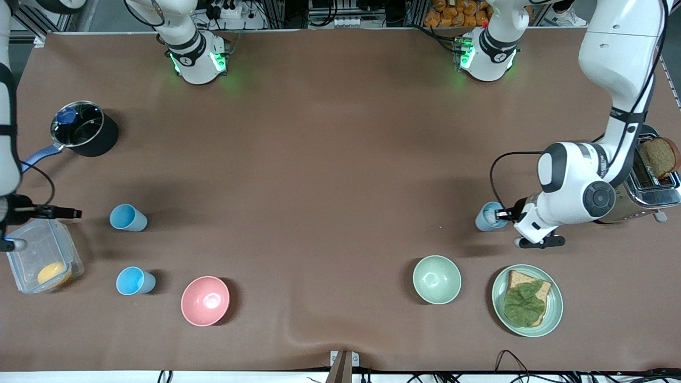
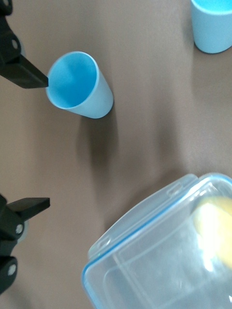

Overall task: Stack blue cups with both arms
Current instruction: 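Grasp and carry the blue cup to table center while the right gripper reaches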

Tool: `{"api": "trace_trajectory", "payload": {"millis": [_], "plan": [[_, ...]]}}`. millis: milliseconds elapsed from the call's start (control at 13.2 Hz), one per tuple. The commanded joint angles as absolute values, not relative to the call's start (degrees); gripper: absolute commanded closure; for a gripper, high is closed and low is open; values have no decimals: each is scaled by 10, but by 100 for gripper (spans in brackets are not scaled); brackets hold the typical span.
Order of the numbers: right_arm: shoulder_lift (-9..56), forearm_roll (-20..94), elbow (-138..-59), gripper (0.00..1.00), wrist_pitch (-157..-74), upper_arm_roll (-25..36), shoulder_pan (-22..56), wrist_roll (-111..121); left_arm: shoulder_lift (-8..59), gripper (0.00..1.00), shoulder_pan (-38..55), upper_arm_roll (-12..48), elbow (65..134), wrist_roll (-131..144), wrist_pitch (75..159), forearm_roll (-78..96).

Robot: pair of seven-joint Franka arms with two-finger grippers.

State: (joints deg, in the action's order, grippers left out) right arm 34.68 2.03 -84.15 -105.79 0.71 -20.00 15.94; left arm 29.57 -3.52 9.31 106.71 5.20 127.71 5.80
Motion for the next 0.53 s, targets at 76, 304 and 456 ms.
{"api": "trace_trajectory", "payload": {"millis": [76,304,456], "plan": [[337,29,-897,0,-1124,7,-185,138,265,100,-39,142,1068,106,1244,91],[337,30,-924,0,-1153,7,-168,103,244,100,-38,220,1065,246,1229,92],[335,29,-950,0,-1178,7,-164,99,245,100,-33,261,1057,334,1230,91]]}}
